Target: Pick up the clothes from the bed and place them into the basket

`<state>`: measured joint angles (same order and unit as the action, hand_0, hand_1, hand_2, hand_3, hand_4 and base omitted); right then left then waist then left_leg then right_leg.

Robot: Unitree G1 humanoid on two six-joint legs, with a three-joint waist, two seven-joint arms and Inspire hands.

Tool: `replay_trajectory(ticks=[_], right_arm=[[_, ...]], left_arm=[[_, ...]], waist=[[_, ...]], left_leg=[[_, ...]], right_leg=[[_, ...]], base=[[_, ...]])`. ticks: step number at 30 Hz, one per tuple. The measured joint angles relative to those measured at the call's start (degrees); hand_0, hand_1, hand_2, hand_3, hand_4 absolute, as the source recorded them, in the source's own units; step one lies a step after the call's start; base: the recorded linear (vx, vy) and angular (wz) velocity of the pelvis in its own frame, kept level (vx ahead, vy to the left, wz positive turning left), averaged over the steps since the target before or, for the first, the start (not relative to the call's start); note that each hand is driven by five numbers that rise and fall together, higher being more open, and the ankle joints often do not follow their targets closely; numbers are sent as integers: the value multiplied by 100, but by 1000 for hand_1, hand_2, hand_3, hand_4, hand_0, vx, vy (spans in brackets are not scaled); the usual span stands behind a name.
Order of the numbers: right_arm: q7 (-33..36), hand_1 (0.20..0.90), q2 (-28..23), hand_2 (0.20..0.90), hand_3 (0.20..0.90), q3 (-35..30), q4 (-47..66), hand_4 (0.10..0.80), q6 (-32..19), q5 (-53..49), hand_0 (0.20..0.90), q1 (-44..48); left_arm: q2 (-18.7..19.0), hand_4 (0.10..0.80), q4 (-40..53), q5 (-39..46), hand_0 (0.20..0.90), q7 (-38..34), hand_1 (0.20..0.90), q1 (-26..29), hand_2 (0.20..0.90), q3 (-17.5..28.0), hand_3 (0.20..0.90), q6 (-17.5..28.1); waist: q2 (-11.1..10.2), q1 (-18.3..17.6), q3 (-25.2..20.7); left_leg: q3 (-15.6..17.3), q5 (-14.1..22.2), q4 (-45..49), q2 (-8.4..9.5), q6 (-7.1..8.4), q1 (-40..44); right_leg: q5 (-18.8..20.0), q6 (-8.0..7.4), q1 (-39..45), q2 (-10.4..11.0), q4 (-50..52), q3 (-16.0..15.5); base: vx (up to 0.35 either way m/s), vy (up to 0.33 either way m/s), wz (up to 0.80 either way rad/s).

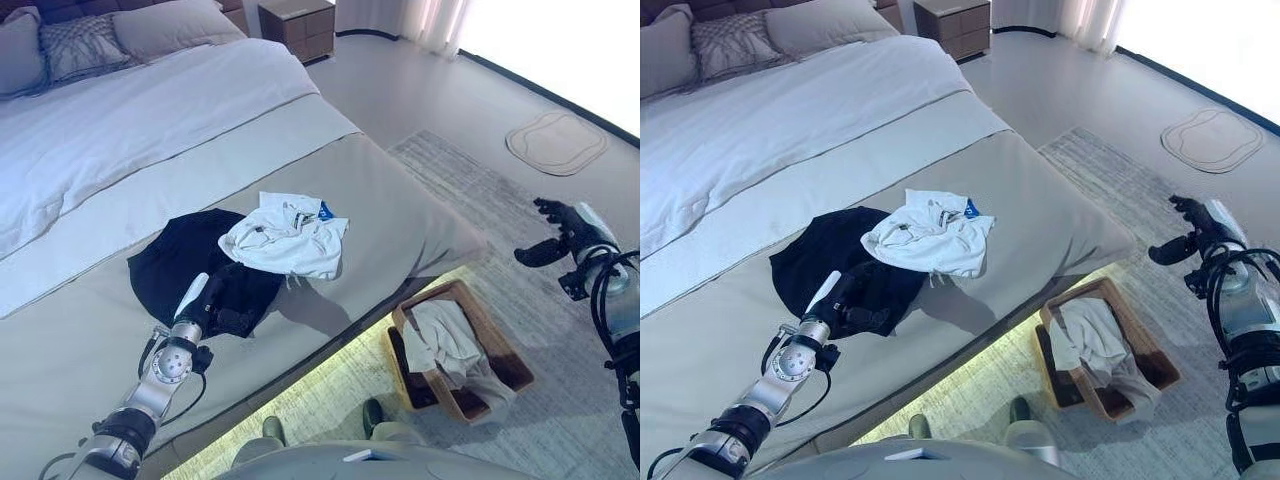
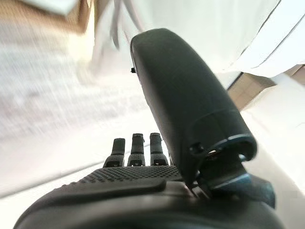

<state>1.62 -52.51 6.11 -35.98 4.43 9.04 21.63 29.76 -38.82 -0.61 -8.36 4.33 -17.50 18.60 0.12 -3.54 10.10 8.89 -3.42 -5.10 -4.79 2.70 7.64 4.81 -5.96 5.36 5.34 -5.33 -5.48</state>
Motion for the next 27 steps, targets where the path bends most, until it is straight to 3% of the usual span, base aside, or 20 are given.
replay_trajectory(ticks=[4,13,16,19,23,27], right_arm=[[198,900,-3,900,900,363,101,800,1,380,900,451],[119,900,5,900,900,1312,236,800,73,745,900,1360],[69,900,20,900,900,1594,-65,800,90,783,900,2126],[68,900,143,900,900,1994,-509,800,99,779,900,2790],[95,900,363,900,900,2214,-689,800,227,769,900,3093],[229,900,493,900,900,2485,-901,800,404,581,900,3544]], left_arm=[[-18,800,0,-2,900,-48,900,-138,900,8,900,-6],[-68,800,110,-76,900,-21,900,-244,900,126,900,-101],[-51,800,282,-124,900,-4,900,69,900,97,900,-94],[60,800,467,-117,900,-39,900,274,900,97,900,-98],[155,800,540,-113,900,-160,900,370,900,87,900,-105],[357,800,753,-113,900,-380,900,431,900,92,900,-98]], waist=[[79,123,51],[208,689,174],[389,897,652],[466,1131,1055],[457,1351,1444],[510,1591,2028]], left_leg=[[-148,-31,1,-7,10,-21],[-686,-147,284,65,22,-529],[-910,-144,757,108,23,-985],[-1085,-143,1057,210,24,-1369],[-1202,-34,1539,478,-7,-1811],[-1250,328,2539,663,-34,-2574]], right_leg=[[-32,-38,66,-4,0,-150],[-162,48,-26,55,81,-678],[-420,124,-418,164,736,-902],[-917,208,-1064,395,1833,-991],[-1412,286,-1719,804,3012,-986],[-1841,431,-2452,1124,4091,-949]], base=[[69,-20,20],[-18,6,33],[-151,26,43],[-149,40,32],[-126,26,29],[-108,9,20]])
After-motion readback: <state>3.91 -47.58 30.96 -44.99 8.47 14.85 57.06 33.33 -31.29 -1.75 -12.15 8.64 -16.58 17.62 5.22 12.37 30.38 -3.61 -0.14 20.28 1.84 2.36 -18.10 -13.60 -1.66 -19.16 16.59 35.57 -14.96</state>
